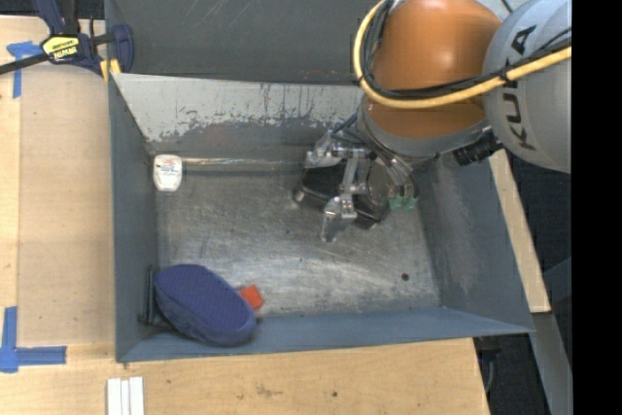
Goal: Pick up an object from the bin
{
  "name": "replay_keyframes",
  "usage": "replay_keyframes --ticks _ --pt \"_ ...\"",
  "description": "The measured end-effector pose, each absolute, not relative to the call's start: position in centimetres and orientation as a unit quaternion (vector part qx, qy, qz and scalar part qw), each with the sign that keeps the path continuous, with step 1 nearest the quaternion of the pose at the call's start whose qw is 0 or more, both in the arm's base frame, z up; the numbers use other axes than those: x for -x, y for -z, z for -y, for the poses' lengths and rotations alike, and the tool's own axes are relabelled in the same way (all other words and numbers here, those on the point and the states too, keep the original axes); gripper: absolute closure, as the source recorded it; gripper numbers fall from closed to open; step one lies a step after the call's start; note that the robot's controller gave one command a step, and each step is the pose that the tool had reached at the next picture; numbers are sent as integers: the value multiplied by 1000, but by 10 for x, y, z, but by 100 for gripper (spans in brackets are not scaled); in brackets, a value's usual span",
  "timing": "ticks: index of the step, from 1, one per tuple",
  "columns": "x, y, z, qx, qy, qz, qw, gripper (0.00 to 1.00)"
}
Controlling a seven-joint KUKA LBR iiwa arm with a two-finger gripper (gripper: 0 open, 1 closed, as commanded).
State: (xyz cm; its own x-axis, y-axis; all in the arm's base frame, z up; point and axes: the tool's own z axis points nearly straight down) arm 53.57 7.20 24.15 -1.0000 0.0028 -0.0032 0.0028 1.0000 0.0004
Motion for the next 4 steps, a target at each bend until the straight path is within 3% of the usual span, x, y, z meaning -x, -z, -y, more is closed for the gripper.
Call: replay_keyframes --ticks 1,2,3,4 --pt "-583 -187 -20 -25 1 -1000 1 0" --pt "-577 -121 0 117 0 -993 8 0" --pt "-596 -117 9 73 -1 -997 19 0" --pt "-598 -115 8 30 -2 -999 18 0"
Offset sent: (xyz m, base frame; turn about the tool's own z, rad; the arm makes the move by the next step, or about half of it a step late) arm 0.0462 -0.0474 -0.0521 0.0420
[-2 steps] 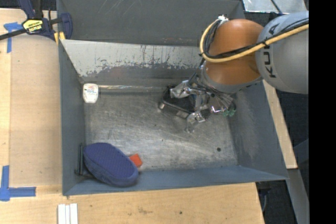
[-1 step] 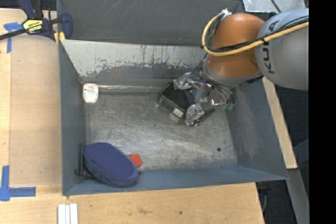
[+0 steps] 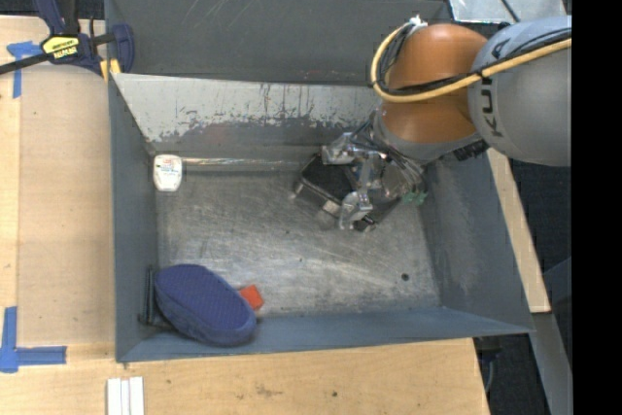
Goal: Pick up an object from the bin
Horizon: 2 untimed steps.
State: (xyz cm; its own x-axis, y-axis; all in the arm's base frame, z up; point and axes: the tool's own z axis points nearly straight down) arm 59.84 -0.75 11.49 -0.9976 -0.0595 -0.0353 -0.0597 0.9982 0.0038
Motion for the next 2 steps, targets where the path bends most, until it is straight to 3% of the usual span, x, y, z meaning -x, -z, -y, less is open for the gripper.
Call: replay_keyframes --ticks 1,2 --pt "-593 -115 7 30 -4 -1000 3 100" --pt "-585 -298 42 181 2 -983 6 100"
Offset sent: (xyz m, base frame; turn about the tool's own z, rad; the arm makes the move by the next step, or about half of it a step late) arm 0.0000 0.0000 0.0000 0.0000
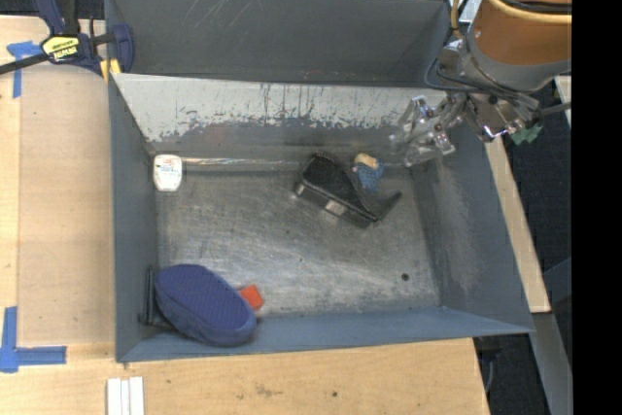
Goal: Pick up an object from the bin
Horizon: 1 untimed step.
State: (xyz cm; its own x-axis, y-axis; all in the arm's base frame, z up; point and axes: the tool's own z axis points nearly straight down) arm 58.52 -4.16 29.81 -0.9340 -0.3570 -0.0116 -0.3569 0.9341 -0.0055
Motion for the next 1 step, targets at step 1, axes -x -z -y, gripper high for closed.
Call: replay_keyframes --ticks 1 --pt "-584 -294 41 181 0 -983 2 0"
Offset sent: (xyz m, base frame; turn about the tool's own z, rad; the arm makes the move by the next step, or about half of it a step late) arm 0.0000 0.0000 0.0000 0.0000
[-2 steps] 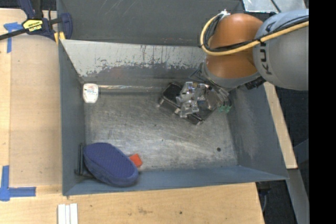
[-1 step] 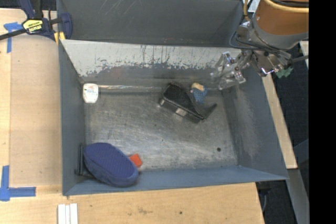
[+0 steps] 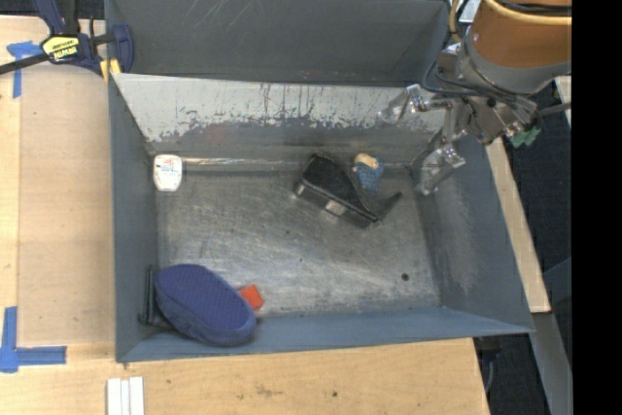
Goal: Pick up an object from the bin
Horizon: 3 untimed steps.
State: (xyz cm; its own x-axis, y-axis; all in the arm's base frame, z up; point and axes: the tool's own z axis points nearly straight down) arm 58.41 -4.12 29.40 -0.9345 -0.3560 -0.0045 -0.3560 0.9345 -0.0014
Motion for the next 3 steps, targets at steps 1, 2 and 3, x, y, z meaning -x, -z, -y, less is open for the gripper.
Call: replay_keyframes --ticks 1,2,3 --pt "-621 -179 35 229 -1 -974 -1 0" --pt "-631 -130 42 263 3 -965 11 0" --pt "-628 -132 18 182 1 -983 6 0"
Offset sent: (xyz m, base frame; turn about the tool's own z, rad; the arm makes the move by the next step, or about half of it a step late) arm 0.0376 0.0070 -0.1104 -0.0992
